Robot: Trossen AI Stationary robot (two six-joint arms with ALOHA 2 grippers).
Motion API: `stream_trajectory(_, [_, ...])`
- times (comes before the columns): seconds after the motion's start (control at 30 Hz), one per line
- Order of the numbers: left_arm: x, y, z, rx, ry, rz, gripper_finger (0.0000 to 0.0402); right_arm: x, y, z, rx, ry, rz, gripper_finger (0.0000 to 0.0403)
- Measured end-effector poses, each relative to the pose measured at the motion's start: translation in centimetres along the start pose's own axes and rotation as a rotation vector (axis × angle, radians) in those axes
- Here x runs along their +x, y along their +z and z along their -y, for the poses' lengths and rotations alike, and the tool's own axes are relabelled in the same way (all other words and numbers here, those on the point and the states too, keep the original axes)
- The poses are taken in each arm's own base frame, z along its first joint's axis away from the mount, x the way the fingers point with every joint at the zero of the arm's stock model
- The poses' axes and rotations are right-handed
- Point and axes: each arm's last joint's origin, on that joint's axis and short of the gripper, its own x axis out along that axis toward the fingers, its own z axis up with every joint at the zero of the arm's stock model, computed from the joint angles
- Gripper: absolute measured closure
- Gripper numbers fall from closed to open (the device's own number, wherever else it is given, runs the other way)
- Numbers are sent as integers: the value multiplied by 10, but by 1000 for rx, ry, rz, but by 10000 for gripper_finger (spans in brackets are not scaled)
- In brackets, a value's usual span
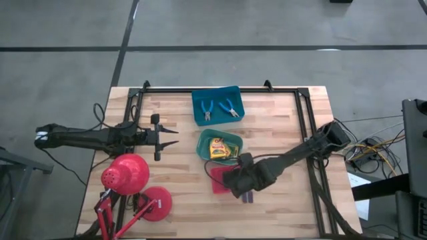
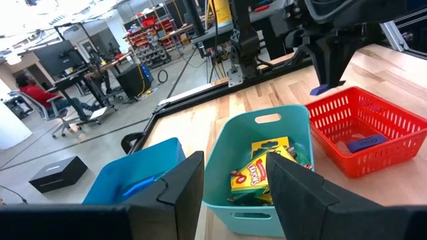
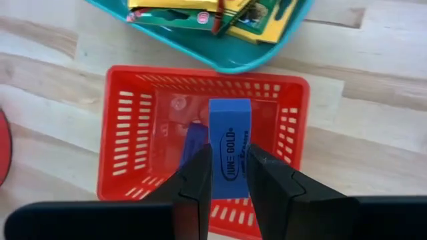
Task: Pick & Place School Supplies
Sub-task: Put the violet eraser in the red bin
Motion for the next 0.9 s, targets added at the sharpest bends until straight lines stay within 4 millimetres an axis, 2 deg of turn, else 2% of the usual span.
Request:
stream_trajectory(0.3, [0,0,0,0,1,0,234,1,1,-2,-4,15,-10,326])
stream_trajectory(0.9, [2,-2,1,2,-7,-20,234,44,-20,-9,-15,-19,-94,326])
